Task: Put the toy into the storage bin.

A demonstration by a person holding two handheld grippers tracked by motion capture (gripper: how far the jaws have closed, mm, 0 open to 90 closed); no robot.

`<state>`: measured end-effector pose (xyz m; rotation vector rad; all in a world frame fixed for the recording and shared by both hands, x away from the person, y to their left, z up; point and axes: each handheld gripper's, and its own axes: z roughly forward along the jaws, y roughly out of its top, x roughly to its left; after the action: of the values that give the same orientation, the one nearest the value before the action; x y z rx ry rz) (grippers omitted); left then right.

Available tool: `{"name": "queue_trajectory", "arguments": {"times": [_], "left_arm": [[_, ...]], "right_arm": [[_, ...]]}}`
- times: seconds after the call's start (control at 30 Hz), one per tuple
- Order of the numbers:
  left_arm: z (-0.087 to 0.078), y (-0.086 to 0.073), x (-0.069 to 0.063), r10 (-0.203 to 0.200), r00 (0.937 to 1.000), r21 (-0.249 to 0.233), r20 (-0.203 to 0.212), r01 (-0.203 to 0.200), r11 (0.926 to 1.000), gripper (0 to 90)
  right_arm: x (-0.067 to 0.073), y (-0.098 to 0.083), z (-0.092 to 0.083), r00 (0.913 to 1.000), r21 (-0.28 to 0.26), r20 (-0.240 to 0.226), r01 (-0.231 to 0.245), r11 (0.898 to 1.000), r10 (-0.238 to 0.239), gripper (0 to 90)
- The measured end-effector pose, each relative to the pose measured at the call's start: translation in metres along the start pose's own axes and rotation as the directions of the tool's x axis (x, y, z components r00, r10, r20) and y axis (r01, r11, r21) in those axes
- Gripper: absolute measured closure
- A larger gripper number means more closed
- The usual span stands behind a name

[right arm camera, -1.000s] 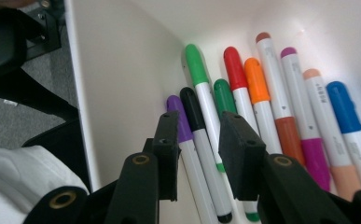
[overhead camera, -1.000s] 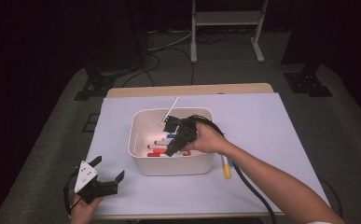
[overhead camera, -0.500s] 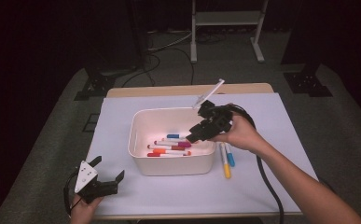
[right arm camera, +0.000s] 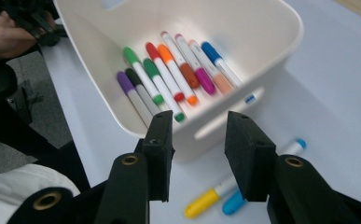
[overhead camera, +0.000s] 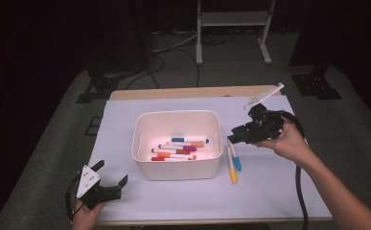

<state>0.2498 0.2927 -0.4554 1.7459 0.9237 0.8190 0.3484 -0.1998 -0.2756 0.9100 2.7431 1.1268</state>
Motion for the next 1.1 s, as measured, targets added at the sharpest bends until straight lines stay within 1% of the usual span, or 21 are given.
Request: {"name": "queue_trajectory", "arguments": {"times": [0.13,0.23,0.37,0.53,0.7,0.77,0.83,0.87,0.93,1.0,1.03,1.1], "left_arm": [[0.000,0.000,0.000,0.000,1.0000,-0.003,-0.002,0.000,1.0000,0.0],[0.000,0.000,0.000,0.000,1.0000,0.000,-0.004,0.000,1.0000,0.0],[0.000,0.000,0.000,-0.004,1.0000,-0.002,-0.005,0.004,1.0000,0.0],[0.000,0.000,0.000,-0.007,1.0000,-0.002,-0.005,0.007,1.0000,0.0],[0.000,0.000,0.000,-0.006,1.0000,-0.005,-0.004,0.006,1.0000,0.0],[0.000,0.000,0.000,-0.006,1.0000,-0.005,-0.002,0.006,1.0000,0.0],[0.000,0.000,0.000,-0.006,1.0000,-0.005,-0.002,0.006,1.0000,0.0],[0.000,0.000,0.000,-0.006,1.0000,-0.005,-0.001,0.006,1.0000,0.0],[0.000,0.000,0.000,-0.007,1.0000,-0.005,-0.001,0.007,1.0000,0.0],[0.000,0.000,0.000,-0.007,1.0000,-0.006,0.000,0.007,1.0000,0.0],[0.000,0.000,0.000,-0.007,1.0000,-0.007,0.001,0.007,1.0000,0.0],[-0.001,-0.001,0.001,-0.007,1.0000,-0.008,0.002,0.007,0.9999,0.0]], "right_arm": [[-0.012,-0.021,0.001,0.9989,0.003,0.015,-0.045,0.999,0.045,61.2],[-0.020,-0.036,0.007,0.9971,0.010,0.024,-0.072,0.997,0.072,60.2],[-0.032,-0.056,0.022,0.9936,0.031,0.035,-0.109,0.994,0.108,58.7],[-0.045,-0.074,0.044,0.9858,0.046,0.044,-0.164,0.985,0.162,56.6],[-0.056,-0.081,0.064,0.9758,0.048,0.101,-0.199,0.979,0.194,56.7],[-0.060,-0.082,0.072,0.9722,0.044,0.111,-0.212,0.976,0.206,56.7],[-0.062,-0.081,0.080,0.9687,0.047,0.134,-0.217,0.975,0.209,56.7],[-0.063,-0.081,0.085,0.9686,0.052,0.139,-0.215,0.975,0.206,56.7],[-0.065,-0.081,0.093,0.9647,0.051,0.157,-0.222,0.974,0.212,57.2],[-0.068,-0.080,0.100,0.9617,0.050,0.158,-0.234,0.971,0.224,57.2],[-0.069,-0.080,0.103,0.9591,0.049,0.168,-0.239,0.970,0.228,57.3],[-0.071,-0.080,0.109,0.9574,0.056,0.175,-0.243,0.968,0.230,57.4]]}}
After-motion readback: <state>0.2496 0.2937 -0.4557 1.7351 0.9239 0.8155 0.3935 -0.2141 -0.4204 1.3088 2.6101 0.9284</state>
